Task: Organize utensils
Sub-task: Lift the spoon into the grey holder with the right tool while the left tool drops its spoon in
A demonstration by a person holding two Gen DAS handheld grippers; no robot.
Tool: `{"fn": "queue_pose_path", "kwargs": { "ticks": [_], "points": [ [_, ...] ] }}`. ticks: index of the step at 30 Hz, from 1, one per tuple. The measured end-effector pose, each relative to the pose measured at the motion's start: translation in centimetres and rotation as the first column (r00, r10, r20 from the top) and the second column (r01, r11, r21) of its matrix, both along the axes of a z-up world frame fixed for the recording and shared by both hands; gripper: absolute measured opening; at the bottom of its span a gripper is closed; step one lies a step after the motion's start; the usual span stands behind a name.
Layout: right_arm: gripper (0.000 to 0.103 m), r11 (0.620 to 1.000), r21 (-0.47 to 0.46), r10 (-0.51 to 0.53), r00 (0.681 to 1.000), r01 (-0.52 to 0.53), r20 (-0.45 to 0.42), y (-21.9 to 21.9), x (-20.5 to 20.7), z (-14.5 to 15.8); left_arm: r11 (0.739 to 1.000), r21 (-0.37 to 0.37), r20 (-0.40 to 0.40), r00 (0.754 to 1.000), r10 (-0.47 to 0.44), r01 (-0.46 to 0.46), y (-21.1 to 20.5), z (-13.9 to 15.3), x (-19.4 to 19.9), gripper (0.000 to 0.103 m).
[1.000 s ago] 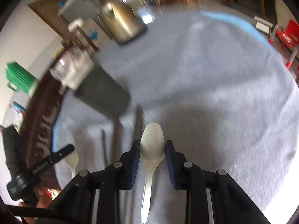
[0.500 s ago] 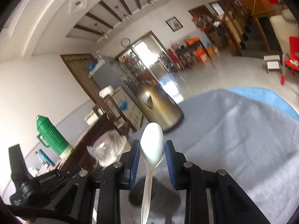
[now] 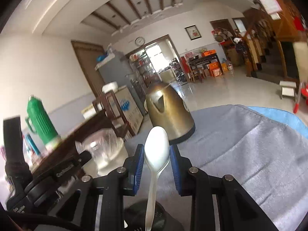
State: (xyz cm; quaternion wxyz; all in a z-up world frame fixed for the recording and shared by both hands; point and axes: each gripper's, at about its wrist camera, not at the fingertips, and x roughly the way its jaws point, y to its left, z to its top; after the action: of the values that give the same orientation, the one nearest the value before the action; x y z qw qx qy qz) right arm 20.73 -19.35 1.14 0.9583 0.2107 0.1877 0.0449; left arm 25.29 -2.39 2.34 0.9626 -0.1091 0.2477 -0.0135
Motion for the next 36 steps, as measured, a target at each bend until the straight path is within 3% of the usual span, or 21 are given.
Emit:
{"fn": "queue_pose_path", "kwargs": {
  "ticks": [6, 12, 17, 20, 24, 25, 29, 36],
  "points": [
    [0.031, 0.995, -0.067, 0.068, 0.997, -0.07, -0.036, 0.3, -1.9, -1.6, 0.997, 0.022, -0.033, 0.997, -0.069, 0.07, -0.1, -0.7, -1.2, 0.006],
    [0.032, 0.995, 0.001, 0.099, 0.991, -0.099, -0.085, -1.4, -4.1, -1.8, 0.993, 0.028, -0.057, 0.992, -0.11, 0.112, 0.9, -0.1, -3.6, 0.006],
    [0.032, 0.996, 0.061, 0.067, 0.995, -0.063, -0.067, -3.5, -8.0, -1.1, 0.995, -0.013, -0.067, 0.993, -0.096, 0.095, 3.0, 0.3, -7.5, 0.006],
    [0.032, 0.997, 0.069, 0.045, 0.997, -0.041, -0.06, -4.3, -10.9, -0.6, 0.996, 0.012, -0.114, 0.99, -0.081, 0.083, 3.6, -0.3, -10.1, 0.009],
    [0.032, 0.999, 0.04, 0.038, 0.994, -0.035, -0.098, -4.7, -14.0, -0.8, 0.997, 0.044, -0.178, 0.983, -0.051, 0.059, 4.2, -2.1, -13.6, 0.044],
    [0.032, 0.998, 0.053, 0.044, 0.992, -0.038, -0.115, -5.0, -14.6, -1.2, 0.997, 0.043, -0.187, 0.981, -0.048, 0.057, 4.4, -2.6, -14.2, 0.046],
    [0.032, 0.994, 0.1, 0.057, 0.978, -0.037, -0.198, -6.1, -15.9, -3.1, 0.998, 0.031, -0.282, 0.958, -0.051, 0.063, 4.8, -5.3, -16.3, 0.046],
    [0.031, 0.984, 0.16, 0.139, 0.91, -0.081, -0.391, -6.1, -15.2, -8.0, 0.994, 0.03, -0.433, 0.897, -0.084, 0.107, 4.4, -9.7, -17.0, 0.046]
  ]
}}
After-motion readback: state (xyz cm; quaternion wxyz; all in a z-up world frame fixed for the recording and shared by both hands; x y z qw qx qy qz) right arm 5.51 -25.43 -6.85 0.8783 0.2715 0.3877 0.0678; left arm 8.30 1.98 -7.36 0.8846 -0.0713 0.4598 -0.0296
